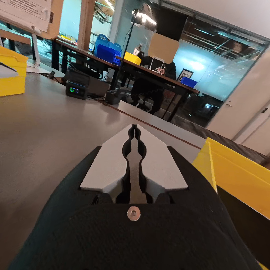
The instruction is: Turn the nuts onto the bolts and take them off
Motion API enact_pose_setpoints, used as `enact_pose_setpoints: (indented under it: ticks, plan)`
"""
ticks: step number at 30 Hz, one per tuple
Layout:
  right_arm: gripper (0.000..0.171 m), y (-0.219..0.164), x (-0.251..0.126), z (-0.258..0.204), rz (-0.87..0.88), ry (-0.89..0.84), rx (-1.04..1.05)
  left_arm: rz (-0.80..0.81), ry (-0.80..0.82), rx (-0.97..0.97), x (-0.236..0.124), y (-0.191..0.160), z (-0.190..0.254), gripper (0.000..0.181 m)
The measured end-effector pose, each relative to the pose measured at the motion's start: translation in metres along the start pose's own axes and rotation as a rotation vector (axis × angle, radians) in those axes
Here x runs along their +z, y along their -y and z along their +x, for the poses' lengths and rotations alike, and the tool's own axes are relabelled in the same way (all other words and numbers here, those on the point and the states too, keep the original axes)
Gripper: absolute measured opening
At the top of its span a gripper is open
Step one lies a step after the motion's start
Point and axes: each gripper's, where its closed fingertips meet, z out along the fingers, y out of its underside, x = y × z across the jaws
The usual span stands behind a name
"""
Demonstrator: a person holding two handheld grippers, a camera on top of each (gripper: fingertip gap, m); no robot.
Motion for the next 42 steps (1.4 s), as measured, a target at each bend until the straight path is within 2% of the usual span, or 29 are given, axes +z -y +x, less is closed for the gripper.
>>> enact_pose_setpoints:
  ticks: [2,5,7,8,10,11,12,14,15,18,20,23,25,26,28,30,32,37,40,42]
  plan:
    - [0.0,-0.007,-0.007,0.014,-0.01,-0.048,-0.02,0.01,-0.017,0.023,-0.005,0.0,0.0,0.001]
    - [0.0,-0.009,-0.017,0.034,-0.004,-0.105,0.028,0.017,0.057,0.08,-0.011,0.0,-0.012,0.0]
    - [0.001,0.0,-0.013,0.028,0.055,-0.037,0.141,0.037,0.015,0.045,-0.012,0.004,-0.005,0.002]
    - [0.007,0.005,-0.007,0.021,0.084,0.01,0.19,0.051,-0.017,0.015,-0.011,0.007,0.003,0.007]
    - [0.02,0.01,0.011,0.011,0.112,0.069,0.234,0.066,-0.041,-0.014,-0.006,0.012,0.014,0.028]
    - [0.028,0.012,0.023,0.008,0.128,0.075,0.238,0.073,-0.005,-0.024,-0.002,0.014,0.013,0.06]
    - [0.034,0.013,0.036,0.005,0.144,0.078,0.232,0.078,0.003,-0.021,0.001,0.016,0.016,0.082]
    - [0.046,0.009,0.061,-0.002,0.16,0.072,0.21,0.076,-0.018,-0.011,0.005,0.017,0.028,0.098]
    - [0.053,0.006,0.073,-0.007,0.164,0.075,0.201,0.07,-0.04,0.004,0.005,0.016,0.035,0.099]
    - [0.054,0.004,0.093,-0.023,0.185,0.092,0.133,0.061,-0.112,0.055,-0.002,0.02,0.049,0.094]
    - [0.054,0.009,0.093,-0.031,0.225,0.11,0.045,0.065,-0.101,0.028,-0.021,0.044,0.045,0.096]
    - [0.049,0.015,0.085,-0.035,0.273,0.118,-0.003,0.138,0.081,0.059,-0.07,0.099,0.0,0.084]
    - [0.046,0.019,0.084,-0.038,0.293,0.14,0.012,0.073,0.181,0.085,-0.087,0.108,-0.048,0.075]
    - [0.046,0.018,0.085,-0.041,0.286,0.151,0.01,-0.015,0.207,0.066,-0.089,0.097,-0.075,0.071]
    - [0.045,0.015,0.087,-0.046,0.268,0.163,-0.011,-0.274,0.201,-0.031,-0.087,0.053,-0.121,0.072]
    - [0.041,0.016,0.088,-0.05,0.268,0.176,-0.028,-0.507,0.112,-0.115,-0.085,0.006,-0.142,0.074]
    - [0.038,0.016,0.088,-0.054,0.268,0.194,-0.038,-0.661,0.084,-0.161,-0.084,-0.031,-0.158,0.071]
    - [0.034,0.014,0.088,-0.059,0.261,0.216,-0.049,-0.931,0.062,-0.222,-0.077,-0.103,-0.173,0.055]
    - [0.032,0.013,0.088,-0.06,0.256,0.222,-0.052,-1.014,0.041,-0.283,-0.076,-0.128,-0.17,0.054]
    - [0.031,0.013,0.088,-0.061,0.256,0.225,-0.055,-1.012,0.049,-0.302,-0.074,-0.133,-0.169,0.047]
